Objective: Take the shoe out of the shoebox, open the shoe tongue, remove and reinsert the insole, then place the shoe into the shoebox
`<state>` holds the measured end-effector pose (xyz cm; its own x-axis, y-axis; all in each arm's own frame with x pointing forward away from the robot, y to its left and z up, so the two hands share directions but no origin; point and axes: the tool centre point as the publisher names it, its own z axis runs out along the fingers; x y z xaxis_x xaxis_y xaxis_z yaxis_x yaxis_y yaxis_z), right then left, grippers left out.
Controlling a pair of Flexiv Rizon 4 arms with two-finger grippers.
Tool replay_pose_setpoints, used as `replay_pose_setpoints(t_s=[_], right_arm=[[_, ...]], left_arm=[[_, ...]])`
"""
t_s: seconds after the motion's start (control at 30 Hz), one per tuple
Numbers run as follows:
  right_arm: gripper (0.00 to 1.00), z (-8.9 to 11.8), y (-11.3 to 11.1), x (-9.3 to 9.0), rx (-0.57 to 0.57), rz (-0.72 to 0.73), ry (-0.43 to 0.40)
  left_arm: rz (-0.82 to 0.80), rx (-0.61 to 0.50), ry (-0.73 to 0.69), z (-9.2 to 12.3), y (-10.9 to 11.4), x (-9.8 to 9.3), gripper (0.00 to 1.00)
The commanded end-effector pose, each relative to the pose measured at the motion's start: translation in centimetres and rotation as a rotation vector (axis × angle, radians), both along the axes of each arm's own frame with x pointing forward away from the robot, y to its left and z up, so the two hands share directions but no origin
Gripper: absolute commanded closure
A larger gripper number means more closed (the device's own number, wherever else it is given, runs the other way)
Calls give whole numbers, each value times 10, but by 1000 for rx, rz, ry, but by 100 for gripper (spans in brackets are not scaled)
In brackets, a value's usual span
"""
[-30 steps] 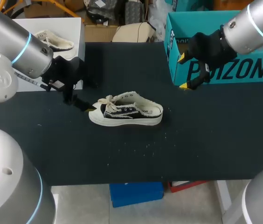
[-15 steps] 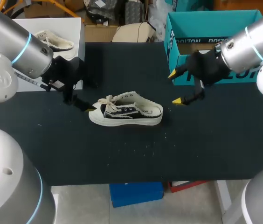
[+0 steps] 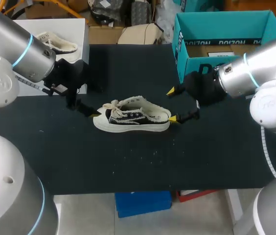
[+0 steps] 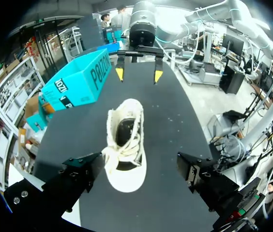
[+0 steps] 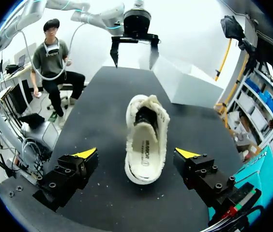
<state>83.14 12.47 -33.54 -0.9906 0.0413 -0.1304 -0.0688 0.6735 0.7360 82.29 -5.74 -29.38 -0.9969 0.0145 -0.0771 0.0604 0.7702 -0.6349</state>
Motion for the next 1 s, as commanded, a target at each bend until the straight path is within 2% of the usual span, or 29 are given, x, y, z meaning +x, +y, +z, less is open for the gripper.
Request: replay_pose_setpoints(t_s=[0.03, 0.47, 1.0], right_arm=[[0, -20, 14, 11, 12, -9, 9], [0, -49, 14, 26, 45, -59, 60], [0, -71, 24, 31, 90, -82, 73]], left_arm=[[1, -1, -3, -1, 0, -1, 0], [1, -1, -3, -1, 0, -1, 0], [1, -1, -3, -1, 0, -1, 0]])
